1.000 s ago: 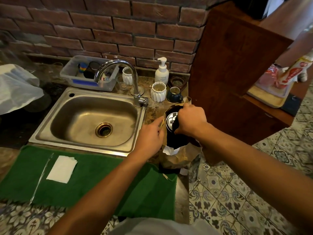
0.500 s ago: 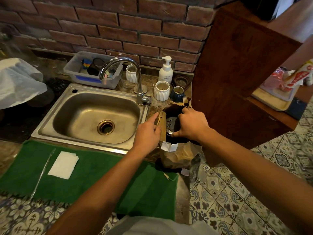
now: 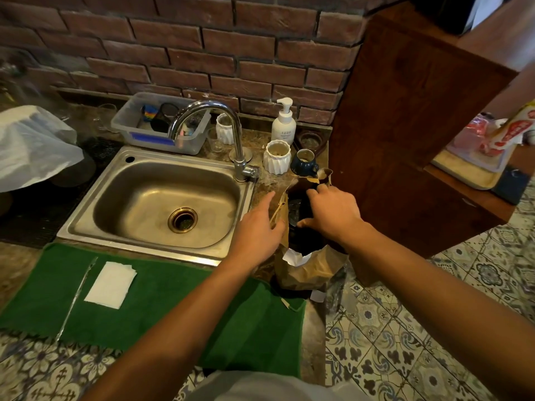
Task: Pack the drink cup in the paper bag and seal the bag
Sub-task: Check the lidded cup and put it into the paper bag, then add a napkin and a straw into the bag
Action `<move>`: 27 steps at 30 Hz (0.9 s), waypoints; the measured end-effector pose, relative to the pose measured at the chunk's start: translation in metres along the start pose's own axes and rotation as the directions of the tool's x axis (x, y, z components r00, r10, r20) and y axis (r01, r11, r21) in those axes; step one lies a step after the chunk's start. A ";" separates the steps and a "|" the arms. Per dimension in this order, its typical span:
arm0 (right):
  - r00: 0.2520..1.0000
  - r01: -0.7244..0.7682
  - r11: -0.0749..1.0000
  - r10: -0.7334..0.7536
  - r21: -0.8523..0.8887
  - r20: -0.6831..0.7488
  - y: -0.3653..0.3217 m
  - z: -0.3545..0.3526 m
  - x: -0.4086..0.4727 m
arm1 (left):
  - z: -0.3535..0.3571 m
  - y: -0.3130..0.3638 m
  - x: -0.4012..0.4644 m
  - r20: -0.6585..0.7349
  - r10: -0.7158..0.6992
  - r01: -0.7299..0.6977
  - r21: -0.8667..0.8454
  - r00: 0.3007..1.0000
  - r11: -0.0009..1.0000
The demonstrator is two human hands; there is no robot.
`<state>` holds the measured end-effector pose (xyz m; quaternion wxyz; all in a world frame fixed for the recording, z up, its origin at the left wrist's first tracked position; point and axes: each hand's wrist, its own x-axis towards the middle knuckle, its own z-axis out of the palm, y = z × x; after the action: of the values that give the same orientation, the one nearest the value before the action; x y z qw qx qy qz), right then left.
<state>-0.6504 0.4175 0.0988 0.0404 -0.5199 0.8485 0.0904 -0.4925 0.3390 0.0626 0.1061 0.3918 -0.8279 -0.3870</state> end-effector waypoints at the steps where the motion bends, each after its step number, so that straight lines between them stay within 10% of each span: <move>1: 0.999 0.013 0.999 -0.011 0.031 -0.039 0.002 -0.003 -0.003 | 0.000 0.001 0.001 0.013 -0.006 0.006 0.022 1.000 1.000; 17: 0.847 0.400 0.799 -0.135 0.449 -0.514 -0.034 -0.050 -0.025 | -0.081 -0.026 -0.044 -0.328 0.006 -0.046 -0.113 0.945 0.993; 27: 0.924 0.342 0.748 -0.159 0.568 -0.348 -0.175 -0.042 0.000 | -0.170 -0.172 -0.076 -0.406 -0.166 0.143 -0.087 0.898 0.986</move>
<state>-0.4938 0.3315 0.1203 0.1013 -0.5949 0.7492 -0.2730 -0.2625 0.2324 0.0630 0.2580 0.5259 -0.7423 -0.3252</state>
